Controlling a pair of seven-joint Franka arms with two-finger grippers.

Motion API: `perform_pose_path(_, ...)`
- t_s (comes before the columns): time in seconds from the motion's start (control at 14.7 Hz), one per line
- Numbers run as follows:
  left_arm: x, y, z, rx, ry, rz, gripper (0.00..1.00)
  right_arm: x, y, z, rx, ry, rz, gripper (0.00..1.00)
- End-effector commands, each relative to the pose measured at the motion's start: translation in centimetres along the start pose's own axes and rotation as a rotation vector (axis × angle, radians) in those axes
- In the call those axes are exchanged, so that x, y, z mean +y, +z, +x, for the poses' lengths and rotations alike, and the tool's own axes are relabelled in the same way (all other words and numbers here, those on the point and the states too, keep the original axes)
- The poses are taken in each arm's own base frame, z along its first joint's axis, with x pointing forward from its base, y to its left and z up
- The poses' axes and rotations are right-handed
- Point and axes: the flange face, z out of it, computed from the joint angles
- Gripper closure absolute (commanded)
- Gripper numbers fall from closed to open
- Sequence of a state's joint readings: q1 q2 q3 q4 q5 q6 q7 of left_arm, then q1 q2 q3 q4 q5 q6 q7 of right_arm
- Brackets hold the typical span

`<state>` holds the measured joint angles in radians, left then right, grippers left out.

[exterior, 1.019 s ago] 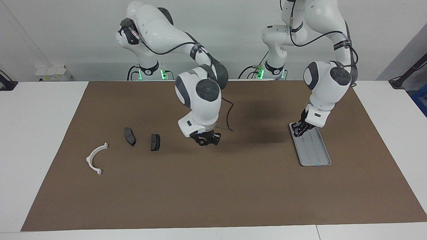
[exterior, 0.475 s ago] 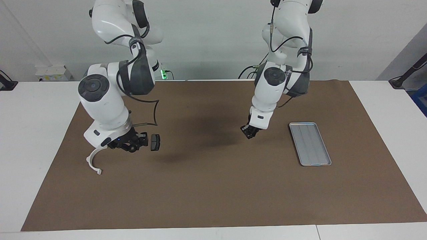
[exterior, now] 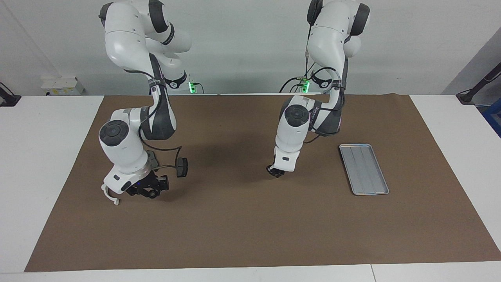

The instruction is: Place bearing gear from tray to pile

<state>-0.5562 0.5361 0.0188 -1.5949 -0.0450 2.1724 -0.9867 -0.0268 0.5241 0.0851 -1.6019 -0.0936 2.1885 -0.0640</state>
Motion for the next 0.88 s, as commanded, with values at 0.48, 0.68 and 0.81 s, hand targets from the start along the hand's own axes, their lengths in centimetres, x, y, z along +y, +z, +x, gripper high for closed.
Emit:
perform_pose_path(0.48, 2.5, 1.9, -1.2, 0.027, -0.031, 0.027, 0.92, 5.2, 5.0, -0.4, 0.066, -0.083, -0.004, 1.0)
perform_pose_path(0.68, 2.3, 2.6, -1.7, 0.022, -0.026, 0.033, 0.91, 5.5, 5.0, -0.4, 0.066, -0.08, -0.004, 1.0)
perform_pose_path(0.81, 2.3, 2.9, -1.9, 0.024, -0.028, 0.031, 0.91, 5.4, 5.0, -0.4, 0.068, -0.078, -0.004, 1.0)
